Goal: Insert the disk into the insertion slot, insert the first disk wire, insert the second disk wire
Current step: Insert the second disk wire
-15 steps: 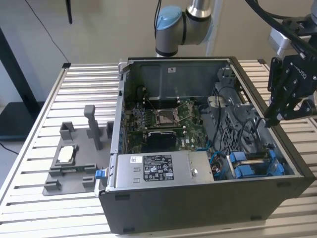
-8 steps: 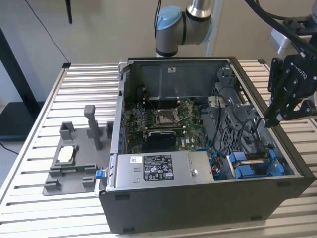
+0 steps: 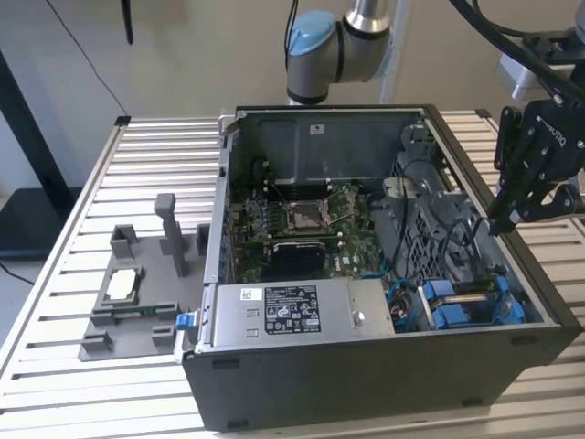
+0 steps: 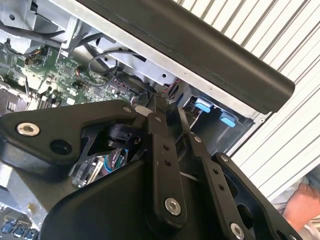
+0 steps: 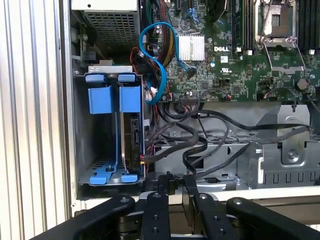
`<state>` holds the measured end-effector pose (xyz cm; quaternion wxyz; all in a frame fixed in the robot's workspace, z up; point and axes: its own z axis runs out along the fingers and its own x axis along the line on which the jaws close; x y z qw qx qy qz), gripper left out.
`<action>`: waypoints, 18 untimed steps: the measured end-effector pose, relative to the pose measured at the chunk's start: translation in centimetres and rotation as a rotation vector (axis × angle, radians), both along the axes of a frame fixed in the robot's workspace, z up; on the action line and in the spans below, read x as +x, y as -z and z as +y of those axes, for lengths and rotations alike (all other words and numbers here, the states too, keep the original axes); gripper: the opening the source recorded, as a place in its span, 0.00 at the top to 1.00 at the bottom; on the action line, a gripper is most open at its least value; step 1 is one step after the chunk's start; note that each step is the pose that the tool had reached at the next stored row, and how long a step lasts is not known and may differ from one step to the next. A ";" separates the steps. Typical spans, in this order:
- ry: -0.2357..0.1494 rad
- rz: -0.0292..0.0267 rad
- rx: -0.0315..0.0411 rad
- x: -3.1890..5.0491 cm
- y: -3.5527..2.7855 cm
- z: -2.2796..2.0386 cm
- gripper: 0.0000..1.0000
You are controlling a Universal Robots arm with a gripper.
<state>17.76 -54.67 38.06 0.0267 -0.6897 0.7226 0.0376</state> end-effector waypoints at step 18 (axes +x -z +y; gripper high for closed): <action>0.000 0.0004 0.0001 0.00 0.00 0.00 0.84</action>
